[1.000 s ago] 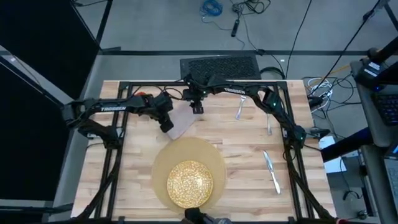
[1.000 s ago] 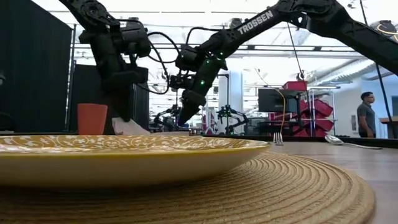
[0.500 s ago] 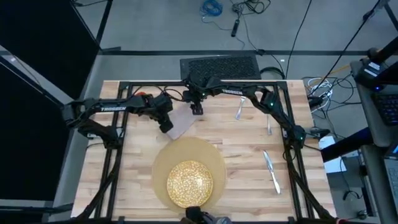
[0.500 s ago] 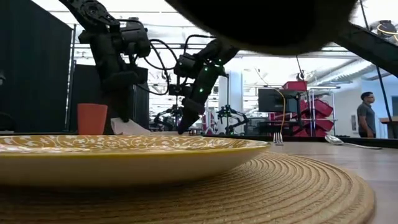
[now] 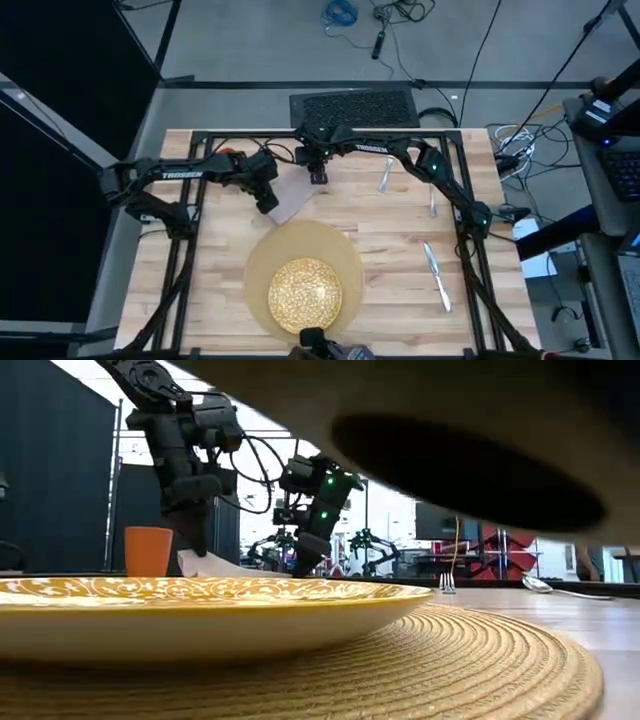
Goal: Set table place
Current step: Fold the light orange napkin on the table
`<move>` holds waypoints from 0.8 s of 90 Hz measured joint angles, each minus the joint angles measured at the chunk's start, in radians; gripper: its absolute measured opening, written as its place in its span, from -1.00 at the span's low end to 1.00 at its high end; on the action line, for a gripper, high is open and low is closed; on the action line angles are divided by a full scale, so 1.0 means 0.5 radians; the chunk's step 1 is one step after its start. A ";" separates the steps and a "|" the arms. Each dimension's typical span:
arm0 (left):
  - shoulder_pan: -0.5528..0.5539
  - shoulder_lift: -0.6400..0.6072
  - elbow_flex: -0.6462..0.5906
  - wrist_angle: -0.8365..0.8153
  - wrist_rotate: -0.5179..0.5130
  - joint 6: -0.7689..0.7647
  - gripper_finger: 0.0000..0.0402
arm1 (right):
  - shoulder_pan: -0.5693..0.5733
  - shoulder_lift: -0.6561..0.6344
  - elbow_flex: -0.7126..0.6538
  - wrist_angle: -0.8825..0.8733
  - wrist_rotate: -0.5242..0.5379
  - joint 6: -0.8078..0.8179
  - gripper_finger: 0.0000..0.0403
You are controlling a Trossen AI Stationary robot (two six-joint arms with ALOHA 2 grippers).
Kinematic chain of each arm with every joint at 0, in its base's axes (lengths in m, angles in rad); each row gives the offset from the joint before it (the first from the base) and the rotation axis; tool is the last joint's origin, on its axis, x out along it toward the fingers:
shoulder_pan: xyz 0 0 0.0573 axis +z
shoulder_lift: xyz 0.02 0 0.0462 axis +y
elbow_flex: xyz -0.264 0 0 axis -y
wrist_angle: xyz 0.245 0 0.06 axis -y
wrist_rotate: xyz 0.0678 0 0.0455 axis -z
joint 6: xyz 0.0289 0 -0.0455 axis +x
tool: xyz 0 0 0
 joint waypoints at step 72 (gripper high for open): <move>0.000 0.000 0.000 0.043 -0.020 0.032 -1.00 | 0.044 -0.161 -0.001 -0.134 -0.063 0.072 -1.00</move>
